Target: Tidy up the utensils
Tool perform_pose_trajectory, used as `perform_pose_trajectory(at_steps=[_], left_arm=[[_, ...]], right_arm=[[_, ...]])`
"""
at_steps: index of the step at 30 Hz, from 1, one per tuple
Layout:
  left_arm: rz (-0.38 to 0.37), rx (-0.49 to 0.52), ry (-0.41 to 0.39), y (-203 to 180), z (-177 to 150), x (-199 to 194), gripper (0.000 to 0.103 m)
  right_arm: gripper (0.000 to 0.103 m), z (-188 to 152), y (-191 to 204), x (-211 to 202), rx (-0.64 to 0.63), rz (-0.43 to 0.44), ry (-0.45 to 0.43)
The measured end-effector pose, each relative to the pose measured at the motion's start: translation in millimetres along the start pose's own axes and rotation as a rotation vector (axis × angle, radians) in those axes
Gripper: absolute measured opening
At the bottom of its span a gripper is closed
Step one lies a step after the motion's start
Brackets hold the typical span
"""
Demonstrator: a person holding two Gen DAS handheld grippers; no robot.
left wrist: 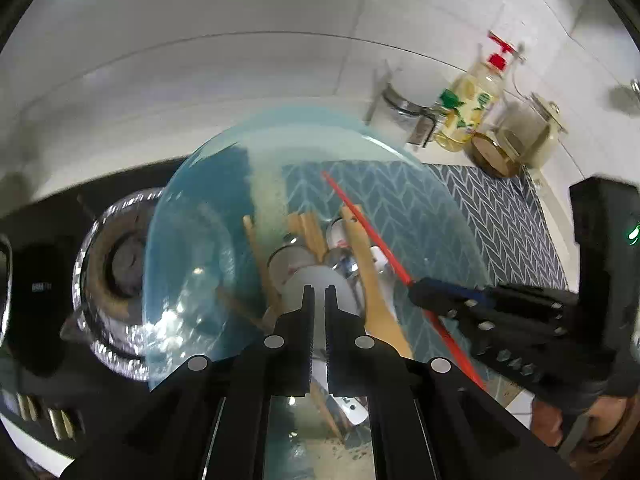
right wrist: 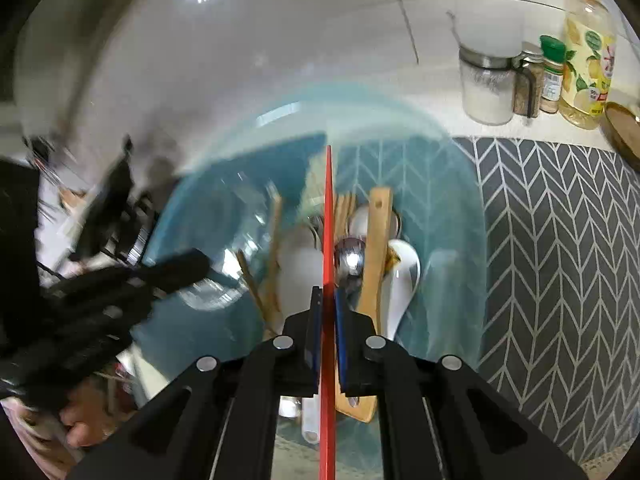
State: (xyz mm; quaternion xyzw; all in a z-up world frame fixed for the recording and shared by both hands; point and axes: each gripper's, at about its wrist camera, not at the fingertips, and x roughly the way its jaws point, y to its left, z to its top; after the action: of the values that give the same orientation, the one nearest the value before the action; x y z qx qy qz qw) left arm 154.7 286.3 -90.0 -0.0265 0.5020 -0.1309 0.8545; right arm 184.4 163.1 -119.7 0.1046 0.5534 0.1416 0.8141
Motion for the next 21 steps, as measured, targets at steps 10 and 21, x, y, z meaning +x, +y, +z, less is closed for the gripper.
perform_pose_trajectory(at_steps=[10, 21], left_arm=[[0.111, -0.075, -0.045, -4.0, -37.0, -26.9, 0.052], [0.267, -0.082, -0.224, -71.3, -51.7, -121.9, 0.094]], right_arm=[[0.008, -21.7, 21.7, 26.5, -0.173, -0.177, 0.122], [0.071, -25.6, 15.4, -138.4, -0.243, -0.179, -0.253]])
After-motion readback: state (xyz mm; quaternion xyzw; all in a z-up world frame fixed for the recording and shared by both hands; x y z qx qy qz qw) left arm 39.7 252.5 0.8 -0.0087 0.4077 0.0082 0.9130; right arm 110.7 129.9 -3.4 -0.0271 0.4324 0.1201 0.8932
